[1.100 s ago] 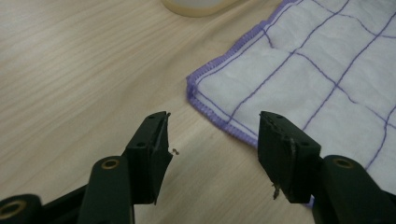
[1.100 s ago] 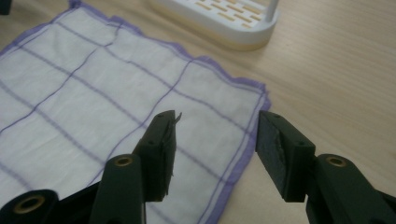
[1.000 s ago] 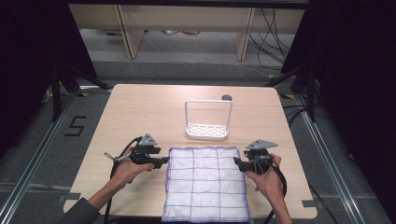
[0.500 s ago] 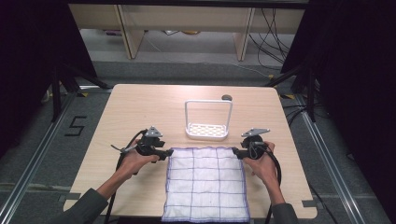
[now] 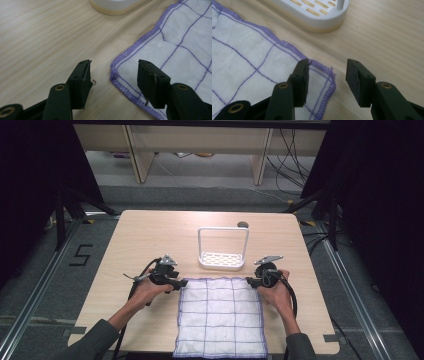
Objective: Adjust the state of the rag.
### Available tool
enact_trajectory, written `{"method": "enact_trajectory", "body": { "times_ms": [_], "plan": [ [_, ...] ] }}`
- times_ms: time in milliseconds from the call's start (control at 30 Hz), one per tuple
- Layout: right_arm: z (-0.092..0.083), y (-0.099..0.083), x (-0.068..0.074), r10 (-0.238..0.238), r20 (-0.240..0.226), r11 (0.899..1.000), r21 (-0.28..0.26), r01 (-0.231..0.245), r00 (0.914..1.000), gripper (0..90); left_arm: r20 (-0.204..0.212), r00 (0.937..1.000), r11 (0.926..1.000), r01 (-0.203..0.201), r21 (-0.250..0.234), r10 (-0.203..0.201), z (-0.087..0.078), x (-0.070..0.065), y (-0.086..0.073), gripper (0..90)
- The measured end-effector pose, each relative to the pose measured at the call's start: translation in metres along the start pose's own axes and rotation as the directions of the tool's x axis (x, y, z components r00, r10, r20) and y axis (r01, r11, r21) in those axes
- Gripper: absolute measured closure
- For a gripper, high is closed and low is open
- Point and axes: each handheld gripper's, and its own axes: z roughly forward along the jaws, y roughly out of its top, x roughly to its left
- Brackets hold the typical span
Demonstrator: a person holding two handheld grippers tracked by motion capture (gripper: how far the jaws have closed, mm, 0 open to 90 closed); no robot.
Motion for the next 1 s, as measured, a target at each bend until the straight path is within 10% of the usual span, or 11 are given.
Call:
{"method": "enact_trajectory", "body": {
  "times_ms": [267, 667, 1000],
  "plan": [
    [0.004, 0.001, 0.0, -0.022, -0.006, 0.999, 0.03, 0.022, 0.9997, 57.5, -0.009, 0.9996, 0.9996, -0.025, 0.016, 0.025, 0.007, -0.003, 0.001, 49.5],
    [0.007, 0.0, 0.003, -0.027, -0.053, 0.999, 0.035, 0.029, 0.9982, 86.3, 0.032, 0.9967, 0.997, -0.074, -0.025, 0.075, 0.008, -0.008, 0.002, 87.2],
    [0.0, 0.005, 0.004, -0.032, -0.047, 0.999, -0.007, 0.031, 0.9984, 87.3, 0.041, 0.9949, 0.9943, -0.09, -0.057, 0.093, 0.0, -0.007, 0.01, 88.1]
  ]
}}
